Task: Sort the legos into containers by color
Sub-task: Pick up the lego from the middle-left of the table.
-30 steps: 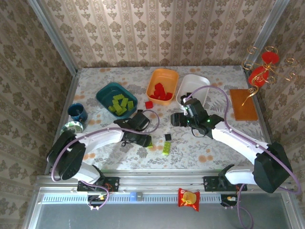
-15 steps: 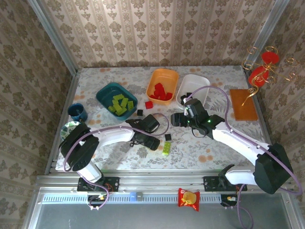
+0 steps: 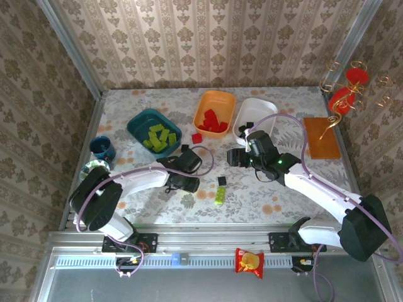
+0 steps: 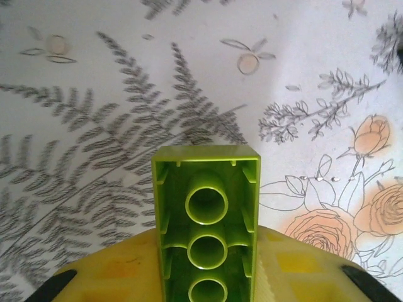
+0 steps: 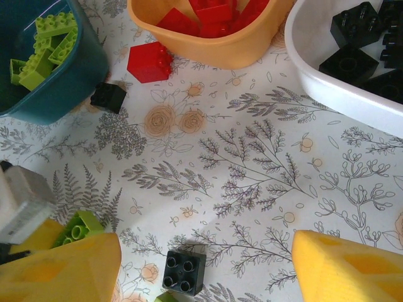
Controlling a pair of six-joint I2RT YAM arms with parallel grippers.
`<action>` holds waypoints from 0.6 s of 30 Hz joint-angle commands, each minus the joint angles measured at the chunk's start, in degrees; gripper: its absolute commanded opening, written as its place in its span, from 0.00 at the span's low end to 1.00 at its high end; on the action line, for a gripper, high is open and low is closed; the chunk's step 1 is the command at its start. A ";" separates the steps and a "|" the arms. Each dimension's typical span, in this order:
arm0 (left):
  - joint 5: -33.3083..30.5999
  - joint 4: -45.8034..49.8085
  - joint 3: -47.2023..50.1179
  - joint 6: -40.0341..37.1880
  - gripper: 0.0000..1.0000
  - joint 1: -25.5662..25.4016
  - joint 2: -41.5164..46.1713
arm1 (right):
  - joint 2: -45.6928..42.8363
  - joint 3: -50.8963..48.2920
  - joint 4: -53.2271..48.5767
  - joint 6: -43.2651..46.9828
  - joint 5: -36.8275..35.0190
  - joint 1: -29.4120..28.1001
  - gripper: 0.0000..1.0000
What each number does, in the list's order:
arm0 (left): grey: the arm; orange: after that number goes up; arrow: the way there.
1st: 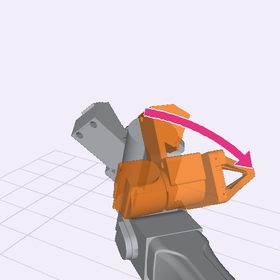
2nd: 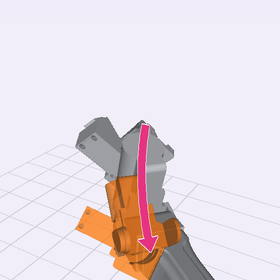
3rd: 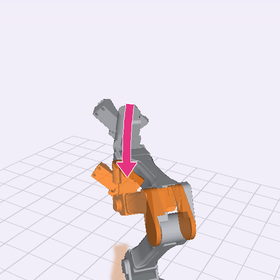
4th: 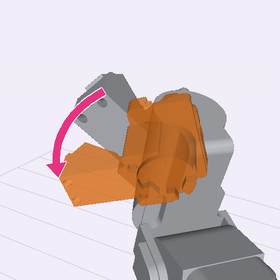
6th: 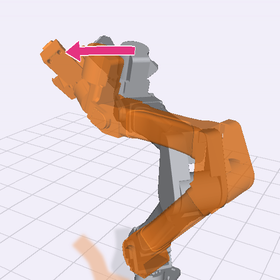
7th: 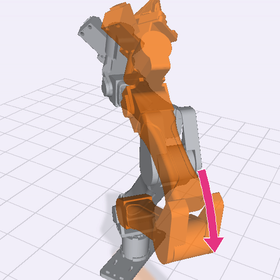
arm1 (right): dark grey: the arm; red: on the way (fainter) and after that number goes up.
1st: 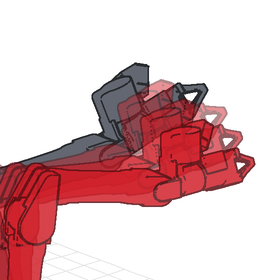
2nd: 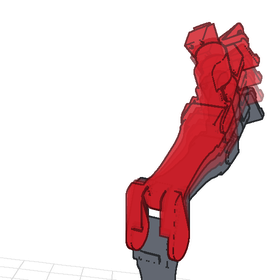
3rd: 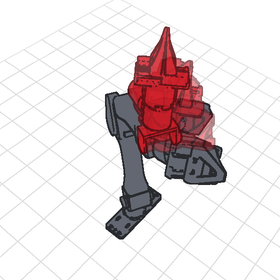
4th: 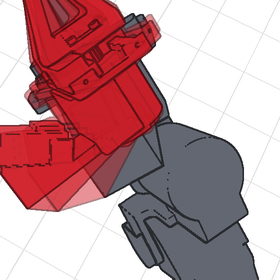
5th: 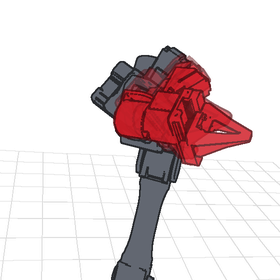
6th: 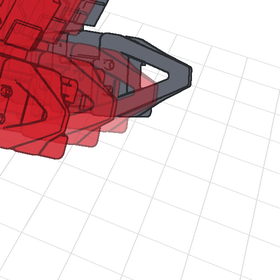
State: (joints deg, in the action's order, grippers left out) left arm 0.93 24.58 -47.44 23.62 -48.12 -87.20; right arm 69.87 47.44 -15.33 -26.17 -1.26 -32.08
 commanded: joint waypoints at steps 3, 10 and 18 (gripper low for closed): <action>-0.47 -2.15 0.36 1.94 0.28 4.75 8.19 | -0.24 0.13 0.48 -1.67 0.38 0.26 0.73; -9.71 -5.70 -3.62 0.65 0.28 16.06 13.87 | 0.07 0.11 0.59 -1.94 -0.06 0.26 0.73; -15.44 -15.06 -10.85 -0.15 0.26 26.61 3.67 | 0.82 -0.84 1.09 -3.18 0.38 0.32 0.73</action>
State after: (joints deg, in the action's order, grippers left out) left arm -11.53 13.74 -55.27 24.21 -23.75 -80.16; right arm 70.24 47.40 -15.16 -28.08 -1.23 -32.08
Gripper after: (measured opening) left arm 0.311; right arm 0.733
